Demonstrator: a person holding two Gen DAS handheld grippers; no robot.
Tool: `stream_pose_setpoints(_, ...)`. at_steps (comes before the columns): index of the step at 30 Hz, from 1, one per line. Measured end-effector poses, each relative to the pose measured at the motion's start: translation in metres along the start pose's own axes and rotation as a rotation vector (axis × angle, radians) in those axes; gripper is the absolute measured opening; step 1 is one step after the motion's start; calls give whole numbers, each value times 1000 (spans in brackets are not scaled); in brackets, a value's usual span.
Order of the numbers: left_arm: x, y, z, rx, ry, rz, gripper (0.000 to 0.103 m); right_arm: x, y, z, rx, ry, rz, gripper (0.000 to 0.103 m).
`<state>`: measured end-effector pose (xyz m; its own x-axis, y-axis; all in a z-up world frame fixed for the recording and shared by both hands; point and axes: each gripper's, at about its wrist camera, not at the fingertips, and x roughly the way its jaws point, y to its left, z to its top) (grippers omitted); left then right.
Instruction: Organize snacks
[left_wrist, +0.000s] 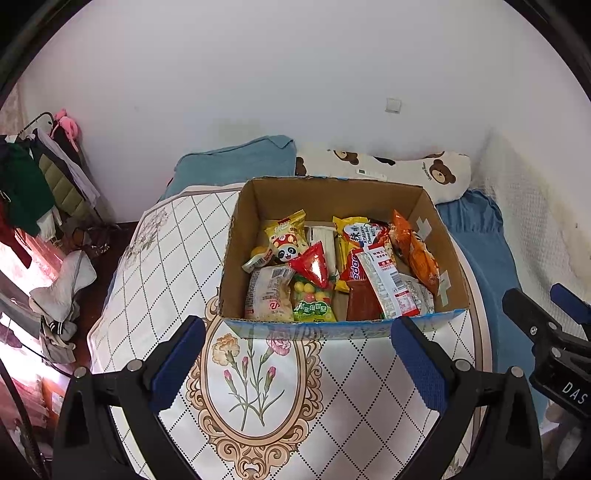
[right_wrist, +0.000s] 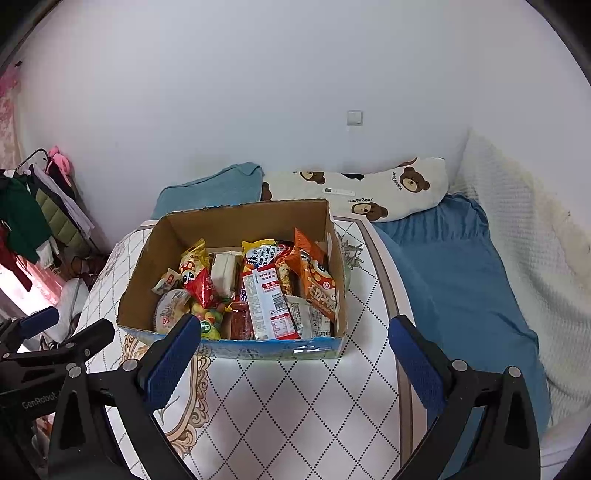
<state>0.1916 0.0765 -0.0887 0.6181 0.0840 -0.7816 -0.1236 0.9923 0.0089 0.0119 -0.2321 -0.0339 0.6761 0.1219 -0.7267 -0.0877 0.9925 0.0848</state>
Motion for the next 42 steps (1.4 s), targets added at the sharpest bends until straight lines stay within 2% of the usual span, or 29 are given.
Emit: stream_pose_setpoints(42, -15, 1, 1, -15, -17, -11, 103, -14, 0, 0, 16, -20, 1, 103)
